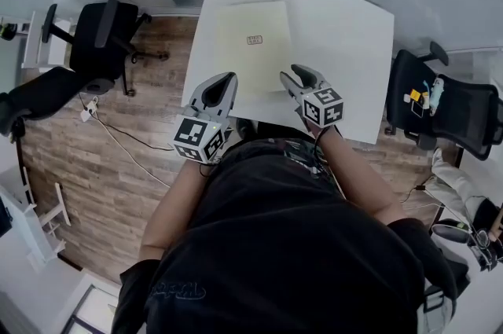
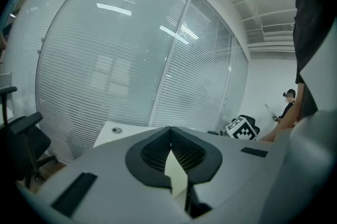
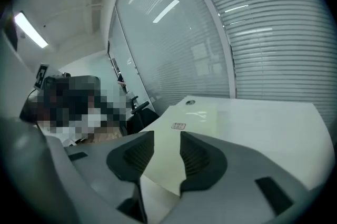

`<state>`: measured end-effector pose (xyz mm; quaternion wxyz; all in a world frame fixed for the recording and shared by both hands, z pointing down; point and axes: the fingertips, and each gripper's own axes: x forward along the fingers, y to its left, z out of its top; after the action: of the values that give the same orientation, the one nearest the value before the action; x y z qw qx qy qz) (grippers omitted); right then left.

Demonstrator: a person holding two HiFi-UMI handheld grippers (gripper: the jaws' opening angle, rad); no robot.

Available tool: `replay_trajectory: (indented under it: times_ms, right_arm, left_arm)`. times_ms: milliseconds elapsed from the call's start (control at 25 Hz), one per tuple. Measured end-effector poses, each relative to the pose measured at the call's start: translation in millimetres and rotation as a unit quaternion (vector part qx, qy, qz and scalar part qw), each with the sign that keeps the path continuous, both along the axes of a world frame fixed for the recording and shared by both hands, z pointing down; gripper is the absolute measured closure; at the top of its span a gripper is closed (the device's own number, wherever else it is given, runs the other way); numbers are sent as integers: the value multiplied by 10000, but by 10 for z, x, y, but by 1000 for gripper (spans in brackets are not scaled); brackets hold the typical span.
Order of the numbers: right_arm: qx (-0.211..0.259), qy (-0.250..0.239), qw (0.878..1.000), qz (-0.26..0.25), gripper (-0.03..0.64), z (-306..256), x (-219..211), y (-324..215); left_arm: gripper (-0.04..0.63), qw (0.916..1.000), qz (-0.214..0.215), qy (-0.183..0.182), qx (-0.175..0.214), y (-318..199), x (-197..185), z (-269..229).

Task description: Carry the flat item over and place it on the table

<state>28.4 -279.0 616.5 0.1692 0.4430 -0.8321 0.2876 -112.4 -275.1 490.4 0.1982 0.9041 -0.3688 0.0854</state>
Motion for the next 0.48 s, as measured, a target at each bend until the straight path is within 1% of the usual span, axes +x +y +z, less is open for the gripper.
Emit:
replay_trajectory:
  times_ms: [120,240,360,480]
  right_arm:
    - [360,-38,9993,-48,505,-279,-108,54]
    - [557,-117,9983,-81,546,-483,-194,129]
    - [632,-223,9977,-112,580,-610,-261,191]
    - [706,-220,9971,-181,594,-694,-331,254]
  left_arm:
    - [580,9999,44,49,103,65,-69,-81]
    - [580,9998,49,134,163,137,-150,-148]
    - [580,9996,57,209,203,197,-221,-210]
    - [580,9993,93,244,256,260,-262,-256]
